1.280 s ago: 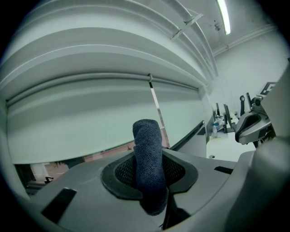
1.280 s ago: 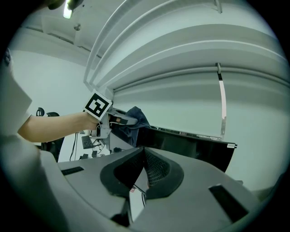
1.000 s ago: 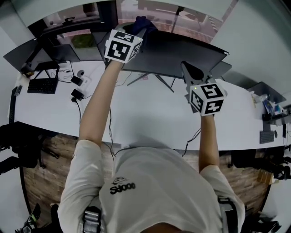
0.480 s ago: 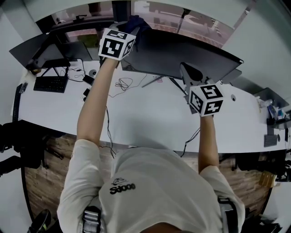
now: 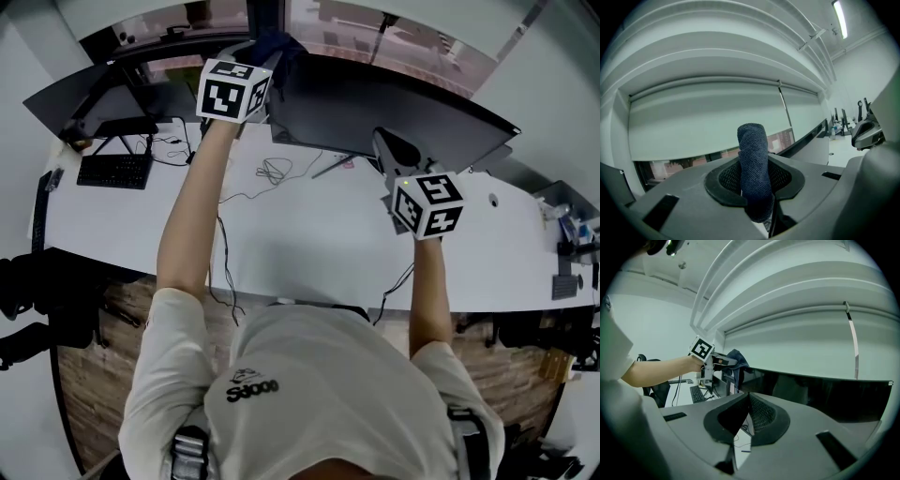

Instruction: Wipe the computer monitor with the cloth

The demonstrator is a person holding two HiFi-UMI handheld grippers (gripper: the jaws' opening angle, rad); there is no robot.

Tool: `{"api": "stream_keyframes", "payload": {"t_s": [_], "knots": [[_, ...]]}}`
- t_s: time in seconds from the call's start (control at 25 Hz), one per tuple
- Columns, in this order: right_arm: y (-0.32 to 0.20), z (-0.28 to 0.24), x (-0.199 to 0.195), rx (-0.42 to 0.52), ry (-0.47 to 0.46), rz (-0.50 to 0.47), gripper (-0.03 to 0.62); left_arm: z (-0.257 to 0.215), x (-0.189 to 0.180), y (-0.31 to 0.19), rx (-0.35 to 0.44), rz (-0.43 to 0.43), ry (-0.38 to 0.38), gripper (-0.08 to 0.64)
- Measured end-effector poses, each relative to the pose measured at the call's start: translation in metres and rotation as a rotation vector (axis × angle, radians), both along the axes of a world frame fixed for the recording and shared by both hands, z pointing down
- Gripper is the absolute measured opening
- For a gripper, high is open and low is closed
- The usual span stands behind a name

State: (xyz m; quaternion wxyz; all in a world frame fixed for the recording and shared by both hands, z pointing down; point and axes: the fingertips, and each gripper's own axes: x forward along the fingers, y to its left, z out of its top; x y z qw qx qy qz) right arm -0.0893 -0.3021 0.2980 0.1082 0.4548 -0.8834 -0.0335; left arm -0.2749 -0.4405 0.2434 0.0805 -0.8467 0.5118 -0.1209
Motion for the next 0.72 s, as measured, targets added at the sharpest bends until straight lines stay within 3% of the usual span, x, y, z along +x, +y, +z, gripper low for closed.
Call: {"api": "stream_keyframes", "payload": {"t_s": [0.2, 0.52, 0.72], "knots": [[0.001, 0.009, -0.015, -0.017, -0.023, -0.008, 0.006, 0.006, -0.025, -0.002, -0.020, 0.002, 0.097, 0.115], [-0.002, 0.021, -0.029, -0.044, -0.036, -0.001, 0.006, 0.026, -0.040, -0.008, -0.033, -0.002, 0.117, 0.116], [-0.004, 0.028, -0.030, -0.062, -0.028, 0.007, 0.006, 0.040, -0.046, -0.015, -0.070, -0.010, 0.179, 0.115]]}}
